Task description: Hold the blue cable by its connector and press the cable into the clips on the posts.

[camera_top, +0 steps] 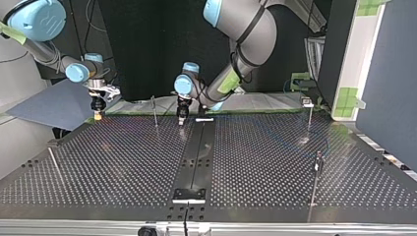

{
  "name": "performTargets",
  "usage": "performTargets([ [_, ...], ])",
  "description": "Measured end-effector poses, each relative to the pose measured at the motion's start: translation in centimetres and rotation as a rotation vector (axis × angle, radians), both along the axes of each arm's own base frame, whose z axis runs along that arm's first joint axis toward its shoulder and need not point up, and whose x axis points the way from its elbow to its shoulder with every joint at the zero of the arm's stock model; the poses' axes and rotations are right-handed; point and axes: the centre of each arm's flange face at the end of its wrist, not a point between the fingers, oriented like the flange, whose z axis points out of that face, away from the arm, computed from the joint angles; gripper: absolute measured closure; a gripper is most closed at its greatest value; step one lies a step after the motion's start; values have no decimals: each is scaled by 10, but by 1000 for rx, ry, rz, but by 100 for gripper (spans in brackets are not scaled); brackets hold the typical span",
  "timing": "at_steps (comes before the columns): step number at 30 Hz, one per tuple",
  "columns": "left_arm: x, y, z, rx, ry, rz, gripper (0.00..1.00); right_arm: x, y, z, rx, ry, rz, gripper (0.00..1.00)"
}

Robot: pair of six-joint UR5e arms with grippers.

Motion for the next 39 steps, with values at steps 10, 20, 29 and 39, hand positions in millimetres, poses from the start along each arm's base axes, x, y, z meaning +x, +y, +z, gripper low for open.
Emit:
performTargets([
  [10, -24, -9, -13, 136, 53, -124, 1, 4, 2, -2, 7, -1, 5, 100],
  [20, -79, -34, 10, 261, 49, -217, 1, 4, 4, -5, 21, -1, 5, 100],
  [29, -122, -43, 5, 304, 72, -270, 1, 5, 5, -6, 34, -1, 6, 100],
  [39, -134, -55, 5, 270, 58, -288, 1, 5, 6, -7, 43, -3, 8, 100],
])
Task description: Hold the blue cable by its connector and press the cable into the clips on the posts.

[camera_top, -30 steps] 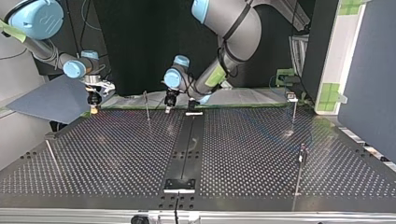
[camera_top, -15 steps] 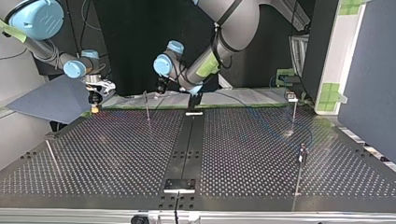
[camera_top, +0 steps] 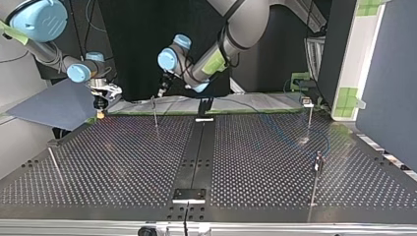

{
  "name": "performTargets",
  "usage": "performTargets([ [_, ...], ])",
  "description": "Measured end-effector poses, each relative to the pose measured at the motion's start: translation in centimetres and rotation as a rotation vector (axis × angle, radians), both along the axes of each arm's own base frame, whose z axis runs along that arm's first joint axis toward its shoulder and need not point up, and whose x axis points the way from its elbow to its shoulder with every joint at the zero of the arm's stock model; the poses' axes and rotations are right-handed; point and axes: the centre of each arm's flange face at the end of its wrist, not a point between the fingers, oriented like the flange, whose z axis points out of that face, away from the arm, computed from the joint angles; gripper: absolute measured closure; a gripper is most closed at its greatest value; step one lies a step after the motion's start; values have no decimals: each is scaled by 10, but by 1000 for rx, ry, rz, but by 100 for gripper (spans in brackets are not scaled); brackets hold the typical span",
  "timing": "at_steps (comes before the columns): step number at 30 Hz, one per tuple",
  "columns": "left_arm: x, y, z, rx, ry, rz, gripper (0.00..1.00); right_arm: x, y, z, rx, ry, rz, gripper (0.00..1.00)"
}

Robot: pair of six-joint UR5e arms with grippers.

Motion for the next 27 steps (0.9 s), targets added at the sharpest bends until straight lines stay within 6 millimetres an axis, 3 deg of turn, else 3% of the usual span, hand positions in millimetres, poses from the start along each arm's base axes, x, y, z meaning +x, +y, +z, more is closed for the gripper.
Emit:
performTargets([
  [11, -13, -18, 4, -108, -3, -13, 1, 0, 1, -1, 3, 0, -1, 100],
  [27, -16, -19, 4, -113, 8, 0, 1, 0, 1, -3, 5, 0, -1, 100],
])
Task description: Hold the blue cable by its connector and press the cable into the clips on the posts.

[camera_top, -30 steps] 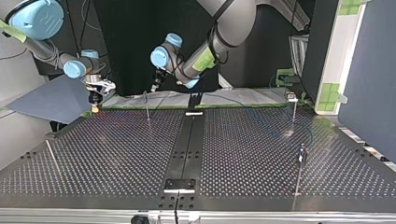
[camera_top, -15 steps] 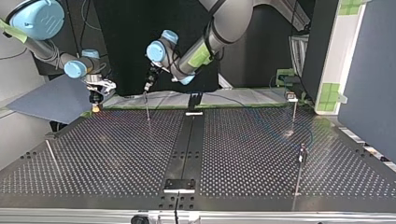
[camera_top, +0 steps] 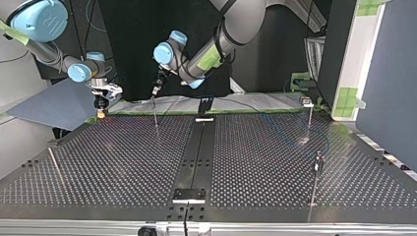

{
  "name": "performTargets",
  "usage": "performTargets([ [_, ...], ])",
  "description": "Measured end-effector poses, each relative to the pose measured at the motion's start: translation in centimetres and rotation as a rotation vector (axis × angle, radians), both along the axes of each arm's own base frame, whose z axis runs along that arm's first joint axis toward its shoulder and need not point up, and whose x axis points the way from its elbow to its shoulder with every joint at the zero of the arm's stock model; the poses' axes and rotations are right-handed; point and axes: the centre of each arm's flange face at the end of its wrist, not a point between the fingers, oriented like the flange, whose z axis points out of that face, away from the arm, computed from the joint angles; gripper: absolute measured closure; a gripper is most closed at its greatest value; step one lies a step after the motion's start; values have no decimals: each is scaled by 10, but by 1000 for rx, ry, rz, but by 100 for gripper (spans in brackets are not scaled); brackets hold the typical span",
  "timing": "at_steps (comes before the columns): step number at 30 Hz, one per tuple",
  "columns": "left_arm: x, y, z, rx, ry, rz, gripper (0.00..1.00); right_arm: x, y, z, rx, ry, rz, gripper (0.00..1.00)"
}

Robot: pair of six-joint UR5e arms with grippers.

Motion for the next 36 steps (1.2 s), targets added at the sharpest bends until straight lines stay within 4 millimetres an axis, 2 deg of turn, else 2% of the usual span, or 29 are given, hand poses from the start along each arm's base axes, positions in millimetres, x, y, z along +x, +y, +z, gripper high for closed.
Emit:
performTargets([
  [25, 2, 6, 1, 13, 15, 31, 1, 0, 1, -4, 8, -14, -1, 100],
  [36, -4, 21, 42, 44, -56, 95, 1, 2, 1, -4, 9, -19, 15, 100],
])
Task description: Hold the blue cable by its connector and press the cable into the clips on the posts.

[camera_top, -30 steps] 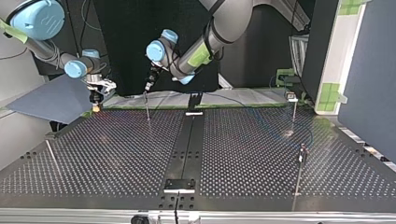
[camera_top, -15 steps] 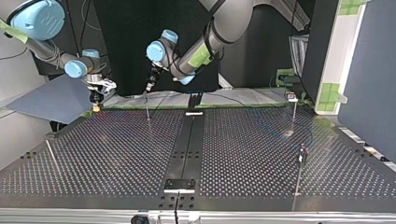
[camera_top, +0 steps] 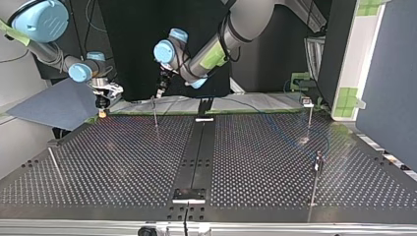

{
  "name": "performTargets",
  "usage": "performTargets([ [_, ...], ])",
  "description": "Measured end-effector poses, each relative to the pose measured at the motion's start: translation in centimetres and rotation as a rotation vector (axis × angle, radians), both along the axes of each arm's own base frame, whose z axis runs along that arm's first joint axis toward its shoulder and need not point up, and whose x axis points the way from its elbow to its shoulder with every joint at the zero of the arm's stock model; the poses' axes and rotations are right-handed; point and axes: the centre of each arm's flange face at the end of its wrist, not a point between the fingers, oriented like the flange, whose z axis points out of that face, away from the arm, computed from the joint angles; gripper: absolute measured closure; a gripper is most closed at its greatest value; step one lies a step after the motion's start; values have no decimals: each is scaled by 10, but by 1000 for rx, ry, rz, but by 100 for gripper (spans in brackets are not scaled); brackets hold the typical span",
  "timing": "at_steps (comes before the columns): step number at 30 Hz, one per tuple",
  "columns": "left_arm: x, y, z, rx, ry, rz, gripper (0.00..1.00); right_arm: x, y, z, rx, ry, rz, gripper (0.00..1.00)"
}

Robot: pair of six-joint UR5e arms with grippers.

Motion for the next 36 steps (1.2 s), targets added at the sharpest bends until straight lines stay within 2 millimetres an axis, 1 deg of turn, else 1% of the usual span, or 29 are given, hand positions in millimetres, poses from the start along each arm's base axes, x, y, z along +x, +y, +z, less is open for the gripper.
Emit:
performTargets([
  [13, -21, 12, 59, -100, -95, 85, 1, 3, -1, 0, 1, 0, 16, 100],
  [17, -24, 25, 76, -111, -108, 122, 1, 6, 1, -1, 8, 0, 19, 100],
  [19, -27, 30, 83, -111, -109, 131, 1, 8, 2, -2, 10, 0, 22, 100],
  [26, -47, 48, 104, -89, -93, 139, 1, 9, 2, -2, 12, -2, 23, 100],
  [36, -70, 73, 130, -61, -77, 136, 1, 13, 3, -3, 14, -6, 26, 100],
])
